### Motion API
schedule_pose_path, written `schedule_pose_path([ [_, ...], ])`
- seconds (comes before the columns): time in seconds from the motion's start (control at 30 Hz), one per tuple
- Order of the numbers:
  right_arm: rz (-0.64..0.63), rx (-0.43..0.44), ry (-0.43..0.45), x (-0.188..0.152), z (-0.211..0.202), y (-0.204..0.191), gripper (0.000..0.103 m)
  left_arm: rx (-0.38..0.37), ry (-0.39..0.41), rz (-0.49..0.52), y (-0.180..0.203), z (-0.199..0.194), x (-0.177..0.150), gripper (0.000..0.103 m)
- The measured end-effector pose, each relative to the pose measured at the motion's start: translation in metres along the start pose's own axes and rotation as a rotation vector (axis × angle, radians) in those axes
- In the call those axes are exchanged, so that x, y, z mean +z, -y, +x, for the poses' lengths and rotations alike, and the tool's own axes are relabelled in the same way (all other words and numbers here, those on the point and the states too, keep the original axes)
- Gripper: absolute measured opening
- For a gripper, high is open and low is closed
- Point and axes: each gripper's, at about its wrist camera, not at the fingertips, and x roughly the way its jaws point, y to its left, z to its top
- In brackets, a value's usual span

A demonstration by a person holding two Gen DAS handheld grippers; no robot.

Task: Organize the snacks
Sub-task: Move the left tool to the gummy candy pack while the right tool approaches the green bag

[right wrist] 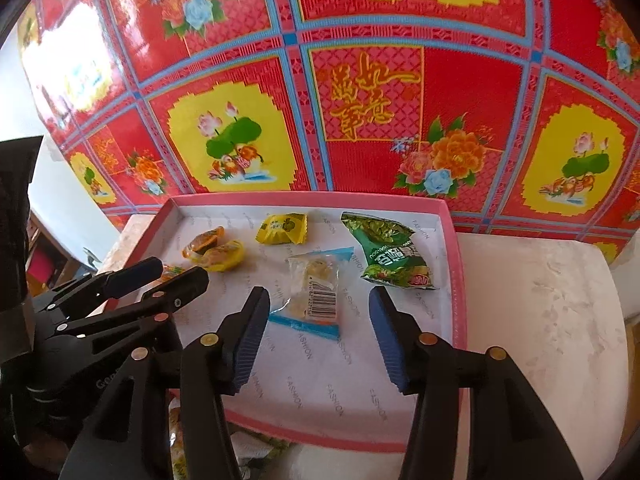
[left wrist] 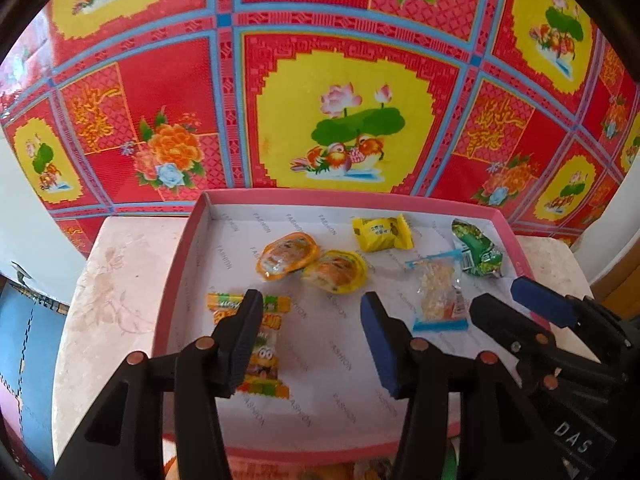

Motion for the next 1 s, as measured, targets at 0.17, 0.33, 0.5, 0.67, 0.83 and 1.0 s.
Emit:
schedule_pose_path([
  [0.17,0.013,0.012,0.011,-0.008,-0.014,0.003,0.053,-0.012,0.008,0.006,0.002,-0.015,-0.007,0.053],
  [0.33,0.025,0.021,0.018,-0.015,-0.027,0.005,0.053,-0.022,0.007,0.014,0.004,-0.027,-0.013,0.053],
  [0.5,0.021,0.020,0.027,-0.022,-0.039,0.007,0.053,-0.025,0.012,0.022,0.001,-0.039,-0.021,0.054],
  [0.67,0.032,0.028,0.026,-0.031,-0.048,0.009,0.053,-0.022,0.008,0.035,0.001,-0.049,-0.031,0.053],
  [0.83,0.036,0.031,0.016,-0.042,-0.058,0.010,0.053,-0.035,0.001,0.016,-0.006,-0.058,-0.040,0.053],
  [1.0,0.033,0.032,0.013,-0.053,-0.067,0.010,0.053,-0.034,0.000,-0.001,-0.014,-0.066,-0.048,0.054],
])
